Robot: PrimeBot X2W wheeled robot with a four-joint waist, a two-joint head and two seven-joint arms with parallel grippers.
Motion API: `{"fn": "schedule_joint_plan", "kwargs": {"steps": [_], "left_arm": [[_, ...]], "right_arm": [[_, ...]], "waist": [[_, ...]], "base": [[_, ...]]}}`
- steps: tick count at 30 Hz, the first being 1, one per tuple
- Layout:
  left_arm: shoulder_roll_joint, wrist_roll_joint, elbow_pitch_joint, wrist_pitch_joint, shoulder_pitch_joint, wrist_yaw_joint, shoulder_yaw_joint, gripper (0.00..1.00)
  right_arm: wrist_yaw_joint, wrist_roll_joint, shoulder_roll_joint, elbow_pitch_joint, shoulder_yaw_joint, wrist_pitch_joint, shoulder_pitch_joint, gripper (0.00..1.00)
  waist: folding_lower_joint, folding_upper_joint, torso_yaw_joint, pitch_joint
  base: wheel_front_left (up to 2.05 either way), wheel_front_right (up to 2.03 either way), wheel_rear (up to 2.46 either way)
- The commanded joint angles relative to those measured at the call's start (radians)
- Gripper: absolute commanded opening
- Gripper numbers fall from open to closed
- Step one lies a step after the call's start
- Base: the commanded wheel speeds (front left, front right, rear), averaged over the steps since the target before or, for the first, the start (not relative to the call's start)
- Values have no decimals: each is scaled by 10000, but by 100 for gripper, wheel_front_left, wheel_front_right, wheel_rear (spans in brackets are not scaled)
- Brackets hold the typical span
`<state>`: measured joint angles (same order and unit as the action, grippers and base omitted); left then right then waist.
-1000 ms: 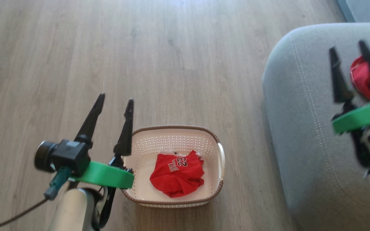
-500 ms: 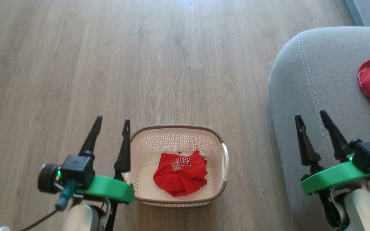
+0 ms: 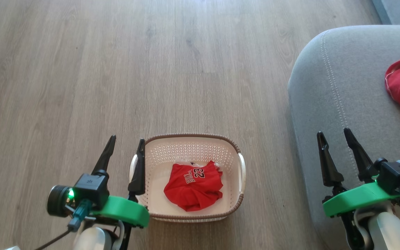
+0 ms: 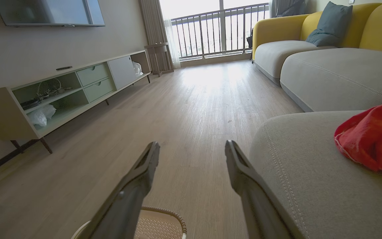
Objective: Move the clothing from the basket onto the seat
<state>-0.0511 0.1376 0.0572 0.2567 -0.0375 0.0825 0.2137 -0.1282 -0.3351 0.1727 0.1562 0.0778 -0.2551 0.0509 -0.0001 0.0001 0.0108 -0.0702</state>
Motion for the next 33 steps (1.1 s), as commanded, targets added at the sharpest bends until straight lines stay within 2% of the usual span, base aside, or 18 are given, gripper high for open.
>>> {"fn": "schedule_joint_plan", "kwargs": {"steps": [1,26,33], "left_arm": [[8,-116,-280,51,-405,20,-247,100],[9,-75,-265,51,-516,-113,-192,100],[9,-120,-229,51,-655,-217,-108,100]], "right_arm": [[-25,52,76,-291,204,-66,285,100],[-25,-6,115,-315,182,-66,434,100],[-25,55,114,-80,-74,-66,544,100]], "waist": [[1,-1,11,-18],[1,-1,52,-290],[1,-1,-57,-689]], "base": [[0,0,0],[0,0,0],[0,0,0]]}}
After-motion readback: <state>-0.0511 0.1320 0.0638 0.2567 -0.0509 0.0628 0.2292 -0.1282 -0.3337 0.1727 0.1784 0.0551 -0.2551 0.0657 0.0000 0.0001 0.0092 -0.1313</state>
